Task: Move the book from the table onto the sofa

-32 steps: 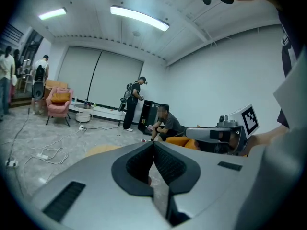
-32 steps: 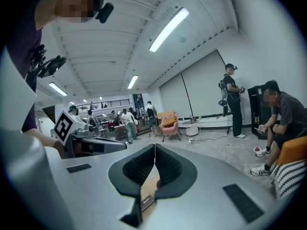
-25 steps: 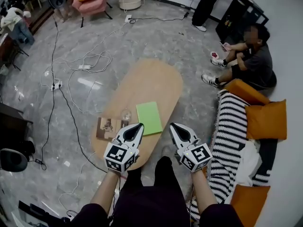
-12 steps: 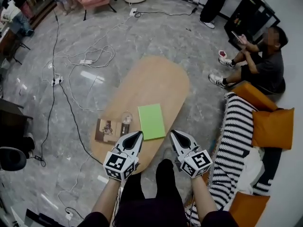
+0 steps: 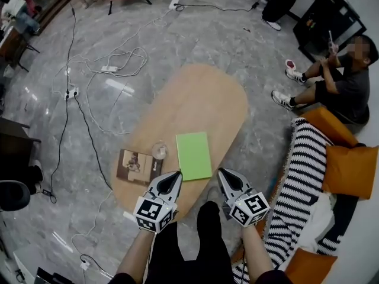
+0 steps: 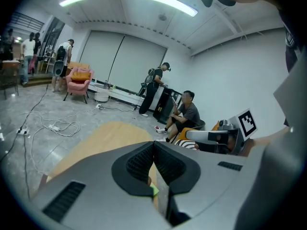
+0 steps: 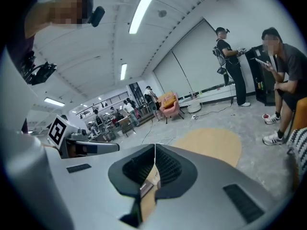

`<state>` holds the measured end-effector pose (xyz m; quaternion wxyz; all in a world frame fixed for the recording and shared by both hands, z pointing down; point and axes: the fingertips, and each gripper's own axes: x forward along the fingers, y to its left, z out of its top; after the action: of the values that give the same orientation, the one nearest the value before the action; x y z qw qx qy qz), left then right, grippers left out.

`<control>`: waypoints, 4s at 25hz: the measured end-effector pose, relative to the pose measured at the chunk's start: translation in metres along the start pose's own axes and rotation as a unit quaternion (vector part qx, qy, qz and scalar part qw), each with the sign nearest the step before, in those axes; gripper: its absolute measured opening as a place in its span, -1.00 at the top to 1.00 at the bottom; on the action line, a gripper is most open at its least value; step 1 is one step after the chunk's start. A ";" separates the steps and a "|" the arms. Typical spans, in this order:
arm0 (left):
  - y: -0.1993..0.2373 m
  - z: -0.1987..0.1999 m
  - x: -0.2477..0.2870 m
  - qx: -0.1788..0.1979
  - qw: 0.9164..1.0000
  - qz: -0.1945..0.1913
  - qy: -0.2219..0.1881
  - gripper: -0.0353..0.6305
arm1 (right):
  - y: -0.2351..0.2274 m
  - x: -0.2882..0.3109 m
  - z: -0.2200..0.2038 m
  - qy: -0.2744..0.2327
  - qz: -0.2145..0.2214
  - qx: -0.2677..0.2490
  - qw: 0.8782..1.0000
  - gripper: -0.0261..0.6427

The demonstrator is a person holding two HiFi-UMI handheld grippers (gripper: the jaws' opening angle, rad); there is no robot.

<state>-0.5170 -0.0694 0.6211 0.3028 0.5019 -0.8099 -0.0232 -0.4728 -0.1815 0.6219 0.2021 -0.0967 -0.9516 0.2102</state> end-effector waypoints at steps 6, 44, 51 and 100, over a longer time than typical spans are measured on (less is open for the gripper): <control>0.021 -0.030 0.021 -0.024 1.000 0.012 0.016 0.85 | -0.018 0.019 -0.036 0.022 0.002 0.022 0.999 0.84; 0.137 -0.210 0.144 -0.121 0.984 0.045 0.119 0.85 | -0.141 0.135 -0.215 0.168 0.005 0.111 0.980 0.84; 0.154 -0.250 0.163 -0.188 0.968 0.052 0.157 0.77 | -0.166 0.147 -0.248 0.209 -0.009 0.136 0.968 0.68; 0.103 -0.127 0.112 -0.260 0.959 -0.014 0.114 0.52 | -0.109 0.095 -0.128 0.148 0.023 0.235 0.960 0.68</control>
<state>-0.5687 -0.0775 0.8126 0.5129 0.4161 -0.7290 -0.1802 -0.5149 -0.2072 0.8089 0.3530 -0.0981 -0.8326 0.4154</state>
